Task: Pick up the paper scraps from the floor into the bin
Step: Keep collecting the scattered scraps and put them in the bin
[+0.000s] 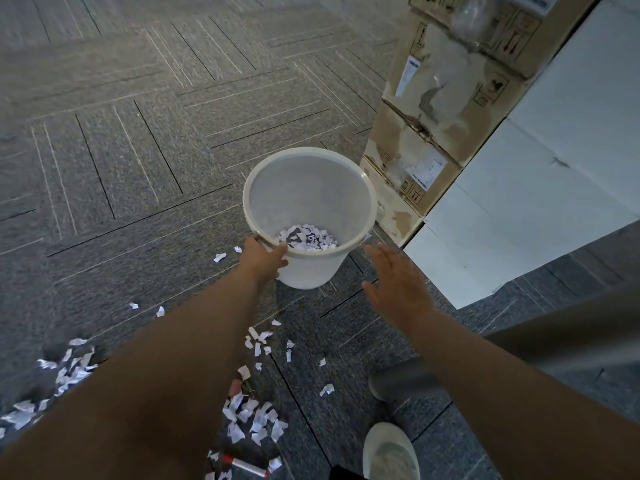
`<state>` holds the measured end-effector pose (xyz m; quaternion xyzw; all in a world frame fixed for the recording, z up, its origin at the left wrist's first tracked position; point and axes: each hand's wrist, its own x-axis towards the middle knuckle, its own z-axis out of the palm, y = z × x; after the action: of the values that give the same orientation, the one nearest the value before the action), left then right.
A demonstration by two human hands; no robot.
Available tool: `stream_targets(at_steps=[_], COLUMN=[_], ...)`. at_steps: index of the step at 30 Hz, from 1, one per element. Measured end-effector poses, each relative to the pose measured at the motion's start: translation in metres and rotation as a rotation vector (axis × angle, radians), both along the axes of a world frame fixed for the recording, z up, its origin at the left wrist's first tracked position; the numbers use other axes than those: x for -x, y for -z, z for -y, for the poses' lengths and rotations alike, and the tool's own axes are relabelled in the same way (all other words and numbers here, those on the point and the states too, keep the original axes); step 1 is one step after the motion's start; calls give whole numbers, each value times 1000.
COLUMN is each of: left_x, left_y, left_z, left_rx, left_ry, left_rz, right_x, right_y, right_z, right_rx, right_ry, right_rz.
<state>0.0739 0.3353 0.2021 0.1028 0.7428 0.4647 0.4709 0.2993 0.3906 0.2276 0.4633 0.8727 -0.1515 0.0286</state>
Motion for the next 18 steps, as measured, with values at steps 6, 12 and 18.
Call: stream_targets(at_steps=[6, 12, 18], left_x=[-13, -20, -2], left_y=[-24, -70, -84], left_z=[33, 93, 143], left_rx=[77, 73, 141], left_ry=[201, 478, 526], left_rz=[-300, -635, -879], right_x=[-4, -4, 13], right_y=[-25, -72, -68], right_z=[17, 43, 75], right_rx=[25, 27, -7], right_ry=[3, 19, 34], right_rz=[6, 34, -12])
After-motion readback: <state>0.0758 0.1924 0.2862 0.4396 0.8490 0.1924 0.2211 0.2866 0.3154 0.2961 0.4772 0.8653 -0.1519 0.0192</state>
